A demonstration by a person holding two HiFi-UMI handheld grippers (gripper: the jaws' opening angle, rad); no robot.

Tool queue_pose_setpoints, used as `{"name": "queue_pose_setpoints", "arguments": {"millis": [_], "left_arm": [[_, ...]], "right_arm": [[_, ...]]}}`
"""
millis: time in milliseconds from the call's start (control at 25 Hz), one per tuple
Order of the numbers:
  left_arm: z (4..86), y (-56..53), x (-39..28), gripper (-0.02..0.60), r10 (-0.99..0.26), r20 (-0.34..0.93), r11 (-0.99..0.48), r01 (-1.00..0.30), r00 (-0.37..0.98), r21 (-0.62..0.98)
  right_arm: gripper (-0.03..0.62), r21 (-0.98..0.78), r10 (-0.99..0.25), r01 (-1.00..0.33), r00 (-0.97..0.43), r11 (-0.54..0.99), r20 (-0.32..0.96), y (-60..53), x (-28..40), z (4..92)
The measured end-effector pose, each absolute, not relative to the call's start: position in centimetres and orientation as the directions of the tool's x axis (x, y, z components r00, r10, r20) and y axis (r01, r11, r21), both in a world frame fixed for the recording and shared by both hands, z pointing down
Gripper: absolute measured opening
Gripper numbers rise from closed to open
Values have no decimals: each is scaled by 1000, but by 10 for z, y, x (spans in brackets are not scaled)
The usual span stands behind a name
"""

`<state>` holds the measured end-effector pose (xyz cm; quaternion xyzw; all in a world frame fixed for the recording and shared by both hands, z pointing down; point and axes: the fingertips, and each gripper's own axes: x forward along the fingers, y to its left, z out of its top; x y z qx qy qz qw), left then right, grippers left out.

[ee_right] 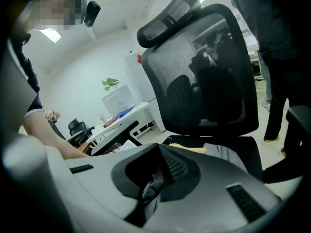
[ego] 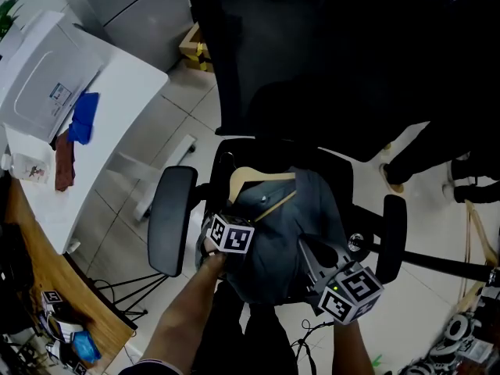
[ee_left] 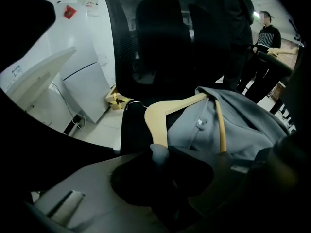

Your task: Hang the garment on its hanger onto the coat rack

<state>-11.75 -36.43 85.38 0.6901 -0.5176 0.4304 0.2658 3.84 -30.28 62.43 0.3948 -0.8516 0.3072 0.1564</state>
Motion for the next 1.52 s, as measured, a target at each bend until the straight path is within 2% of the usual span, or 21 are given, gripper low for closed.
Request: {"name": "queue_pose_setpoints", "arguments": {"millis": [240, 640, 1080, 1520], "left_arm": [[799, -372, -105, 104, -626, 769, -370, -917, 127, -150], [712, -369, -85, 104, -770, 609, -443, -848, 193, -292], [611, -349, -57, 104, -814, 508, -493, -798, 282, -347], [484, -323, -31, 105, -858, 361, -507, -717, 366, -478]], "right_arm": [[0, -394, -613, -783, -621, 480, 488, -300, 49, 610], [0, -374, -661, -784, -619, 495, 423, -288, 59, 575], [0, -312, -713, -780, -624, 542, 321, -265, 73, 506], [0, -196, -775, -797, -603, 571, 191, -231, 93, 419]]}}
